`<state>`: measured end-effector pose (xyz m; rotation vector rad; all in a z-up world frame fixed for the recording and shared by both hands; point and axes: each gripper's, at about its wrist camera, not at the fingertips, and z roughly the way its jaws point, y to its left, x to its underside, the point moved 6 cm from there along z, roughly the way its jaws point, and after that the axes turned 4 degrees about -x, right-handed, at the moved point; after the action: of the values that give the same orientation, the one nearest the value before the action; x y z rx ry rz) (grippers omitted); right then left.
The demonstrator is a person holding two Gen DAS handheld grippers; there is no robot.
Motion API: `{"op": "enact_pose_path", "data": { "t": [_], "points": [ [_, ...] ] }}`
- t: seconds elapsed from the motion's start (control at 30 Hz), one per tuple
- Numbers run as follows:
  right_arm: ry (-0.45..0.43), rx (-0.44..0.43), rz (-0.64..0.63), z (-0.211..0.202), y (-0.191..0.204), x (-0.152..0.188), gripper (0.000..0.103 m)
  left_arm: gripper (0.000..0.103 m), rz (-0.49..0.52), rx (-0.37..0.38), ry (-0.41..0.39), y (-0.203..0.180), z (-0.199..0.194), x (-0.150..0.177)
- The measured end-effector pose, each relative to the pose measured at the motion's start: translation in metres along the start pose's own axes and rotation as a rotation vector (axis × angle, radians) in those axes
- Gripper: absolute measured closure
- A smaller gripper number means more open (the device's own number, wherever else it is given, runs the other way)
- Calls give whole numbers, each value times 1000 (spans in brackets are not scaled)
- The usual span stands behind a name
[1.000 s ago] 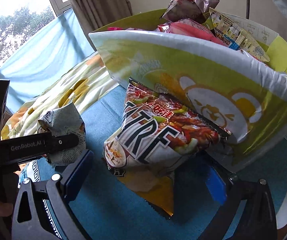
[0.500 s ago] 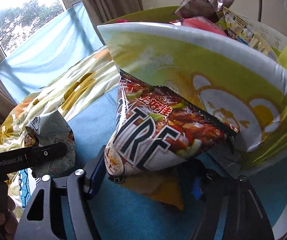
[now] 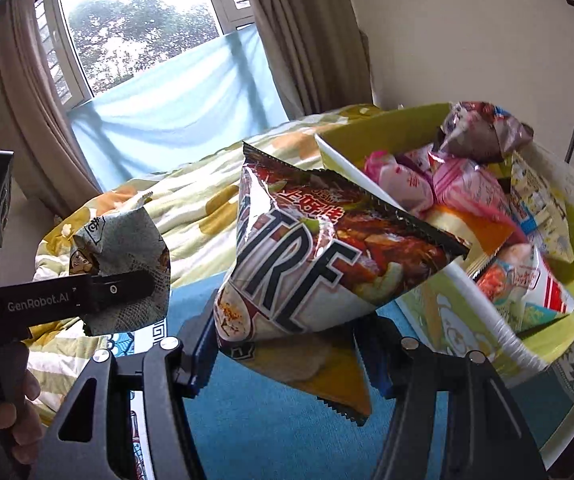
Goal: Organize snacks
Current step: 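Carry the corn chip bag and TATRE bag into the box and release both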
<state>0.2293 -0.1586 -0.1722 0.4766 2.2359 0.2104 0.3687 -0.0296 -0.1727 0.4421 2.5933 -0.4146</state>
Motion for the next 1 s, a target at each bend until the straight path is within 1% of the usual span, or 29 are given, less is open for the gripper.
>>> {"op": "enact_pose_path", "data": {
  "t": [0.07, 0.17, 0.27, 0.4, 0.5, 0.67, 0.77, 0.83, 0.87, 0.9, 0.93, 0.97, 1.0],
  "points": [
    [-15, -30, -6, -14, 3, -16, 46, 43, 4, -7, -33, -14, -18, -4],
    [-30, -68, -23, -41, -6, -36, 46, 43, -3, -9, -77, -42, -38, -8],
    [-41, -84, -55, -67, -30, -55, 46, 43, -22, -14, -113, -76, -53, -8],
    [-18, -98, -126, -90, -75, -78, 46, 43, -48, -34, -153, -133, -60, -4],
    [1, -105, -174, -101, -112, -92, 46, 43, -80, -46, -163, -176, -51, 2],
    [34, -147, -201, -110, -166, -98, 46, 43, -104, -77, -110, -240, -16, 17],
    [56, -178, -219, -108, -188, -103, 46, 43, -126, -92, -84, -266, 5, 25],
    [65, -192, -230, -109, -203, -107, 46, 41, -137, -104, -64, -278, 19, 28],
    [71, -201, -229, -108, -208, -109, 46, 36, -140, -107, -50, -283, 27, 29],
    [75, -208, -229, -107, -213, -110, 46, 23, -143, -114, -32, -286, 34, 30],
    [79, -212, -228, -106, -217, -112, 46, 16, -148, -126, -22, -289, 38, 32],
    [84, -216, -227, -108, -221, -113, 46, 6, -155, -141, -24, -289, 39, 33],
    [90, -221, -226, -108, -223, -112, 46, 3, -162, -148, -31, -291, 38, 36]
  ]
}}
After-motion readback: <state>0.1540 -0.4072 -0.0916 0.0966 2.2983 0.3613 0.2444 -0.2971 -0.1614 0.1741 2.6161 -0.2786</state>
